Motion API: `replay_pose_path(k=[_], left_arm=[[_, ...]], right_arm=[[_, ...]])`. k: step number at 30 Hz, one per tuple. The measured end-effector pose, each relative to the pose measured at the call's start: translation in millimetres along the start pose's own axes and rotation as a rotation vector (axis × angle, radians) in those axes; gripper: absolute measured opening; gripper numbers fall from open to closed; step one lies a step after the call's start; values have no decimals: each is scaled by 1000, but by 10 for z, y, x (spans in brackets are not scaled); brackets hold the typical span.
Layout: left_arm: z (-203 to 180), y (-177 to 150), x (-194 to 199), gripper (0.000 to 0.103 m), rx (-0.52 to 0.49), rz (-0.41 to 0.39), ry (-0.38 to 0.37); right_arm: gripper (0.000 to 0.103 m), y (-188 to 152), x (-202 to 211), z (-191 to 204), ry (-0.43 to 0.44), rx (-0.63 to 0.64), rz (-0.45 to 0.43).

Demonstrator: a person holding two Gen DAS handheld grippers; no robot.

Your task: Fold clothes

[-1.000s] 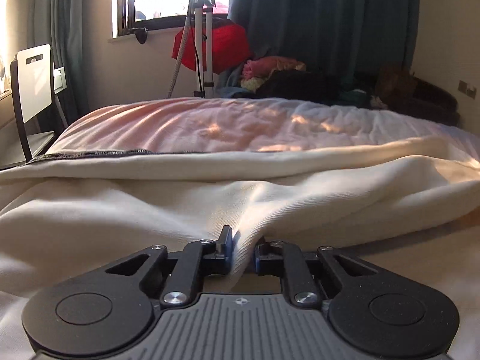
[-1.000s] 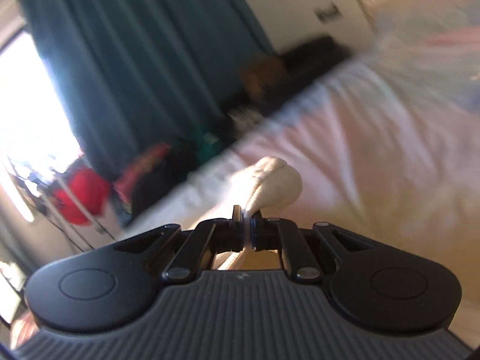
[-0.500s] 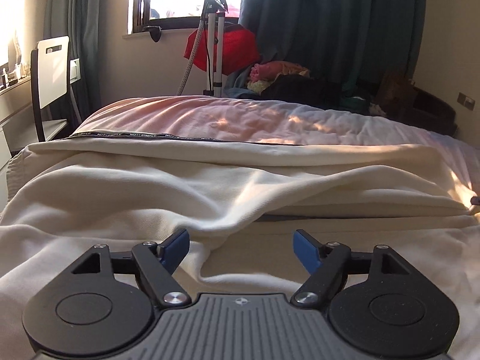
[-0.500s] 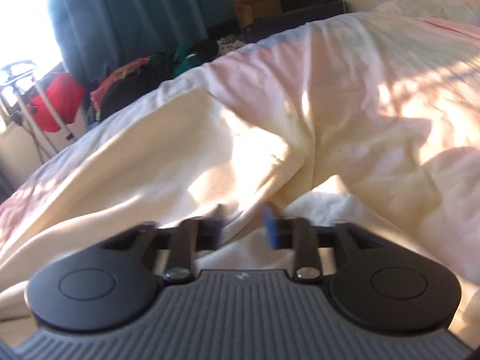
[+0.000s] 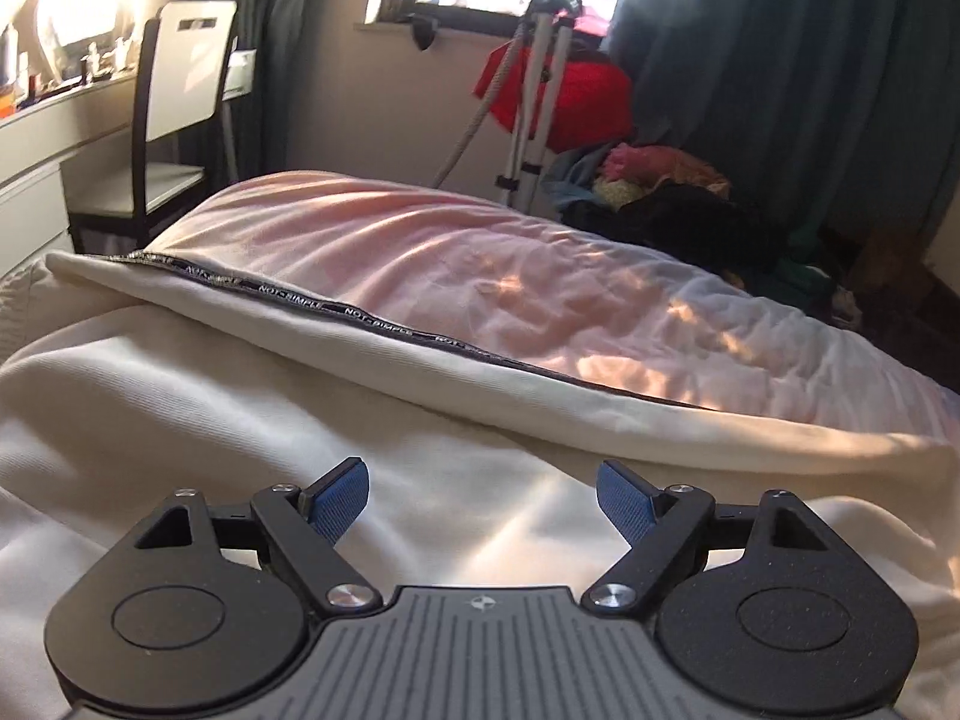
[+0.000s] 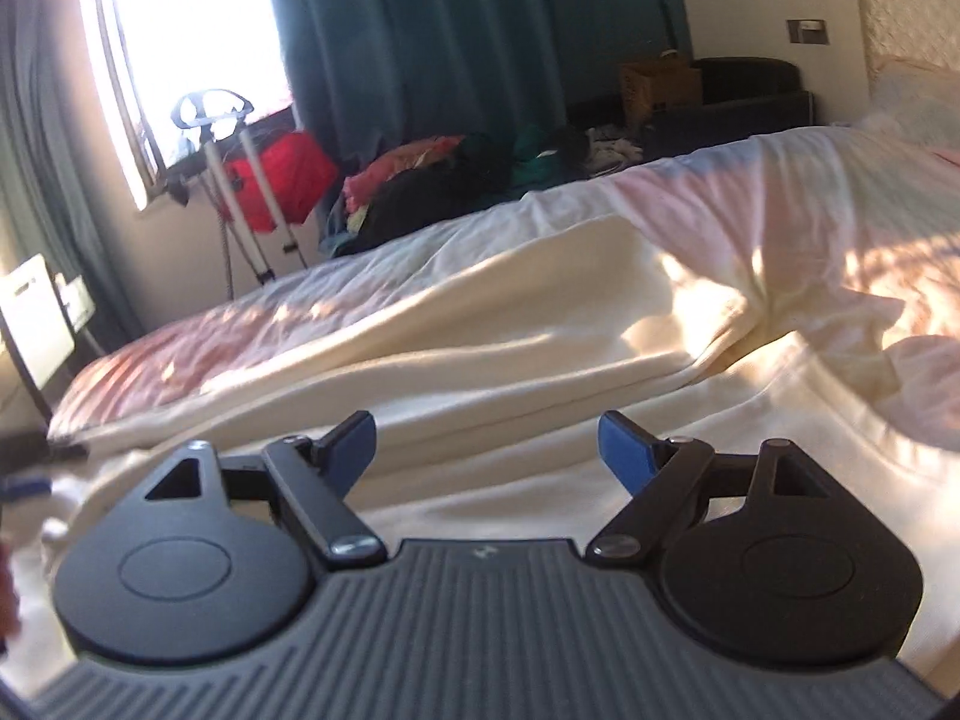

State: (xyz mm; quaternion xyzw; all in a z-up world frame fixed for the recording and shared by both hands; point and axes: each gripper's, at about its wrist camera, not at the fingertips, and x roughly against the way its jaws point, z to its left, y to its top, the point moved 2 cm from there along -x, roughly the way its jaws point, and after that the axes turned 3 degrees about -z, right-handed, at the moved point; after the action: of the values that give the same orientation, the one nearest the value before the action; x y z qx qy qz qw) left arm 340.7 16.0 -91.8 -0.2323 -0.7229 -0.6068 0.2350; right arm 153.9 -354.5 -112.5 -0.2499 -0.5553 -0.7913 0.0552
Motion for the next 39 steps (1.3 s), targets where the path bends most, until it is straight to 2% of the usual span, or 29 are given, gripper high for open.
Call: replay_pose_path(k=[2, 5, 7, 9, 11, 13, 16, 19, 23, 27, 30, 32, 34, 36, 39], left_arm=[[-22, 38, -292, 85, 2, 34, 44], [-114, 21, -690, 85, -82, 125, 61], [-203, 37, -812, 85, -162, 98, 95], [-262, 112, -898, 85, -193, 69, 135], [-273, 245, -971, 85, -190, 34, 154], [-251, 400, -1097, 87, -185, 3, 139], [-157, 539, -1291, 88, -171, -16, 217], [-79, 583, -1276, 89, -116, -32, 195], [-31, 546, -955, 89, -109, -31, 135], [137, 396, -343, 89, -95, -54, 63], [316, 199, 189, 89, -99, -67, 52], [509, 12, 585, 89, -112, -60, 80], [774, -180, 926, 89, -80, -45, 101], [1103, -380, 1252, 89, -7, -27, 136], [1638, -664, 1695, 89, 126, -5, 141]], right_arm=[[83, -59, -101, 90, 8, 26, 29], [83, -110, -206, 135, 5, 11, 51], [83, -119, -265, 133, 10, -13, 59], [83, -125, -322, 135, 10, -18, 53], [83, -140, -388, 144, -10, -8, 38], [83, -158, -458, 156, -35, 5, 20], [83, -208, -588, 141, -44, 10, 21], [83, -250, -730, 83, -44, -6, 58], [83, -246, -798, 20, -51, -15, 70], [83, -208, -730, 18, -46, 3, 58], [83, -176, -582, 63, -28, 19, 40], [83, -138, -432, 117, -3, 35, 19], [83, -96, -266, 176, 15, 54, -3], [83, -46, -104, 225, 30, 73, -27], [83, 16, 120, 262, 28, 111, -62]])
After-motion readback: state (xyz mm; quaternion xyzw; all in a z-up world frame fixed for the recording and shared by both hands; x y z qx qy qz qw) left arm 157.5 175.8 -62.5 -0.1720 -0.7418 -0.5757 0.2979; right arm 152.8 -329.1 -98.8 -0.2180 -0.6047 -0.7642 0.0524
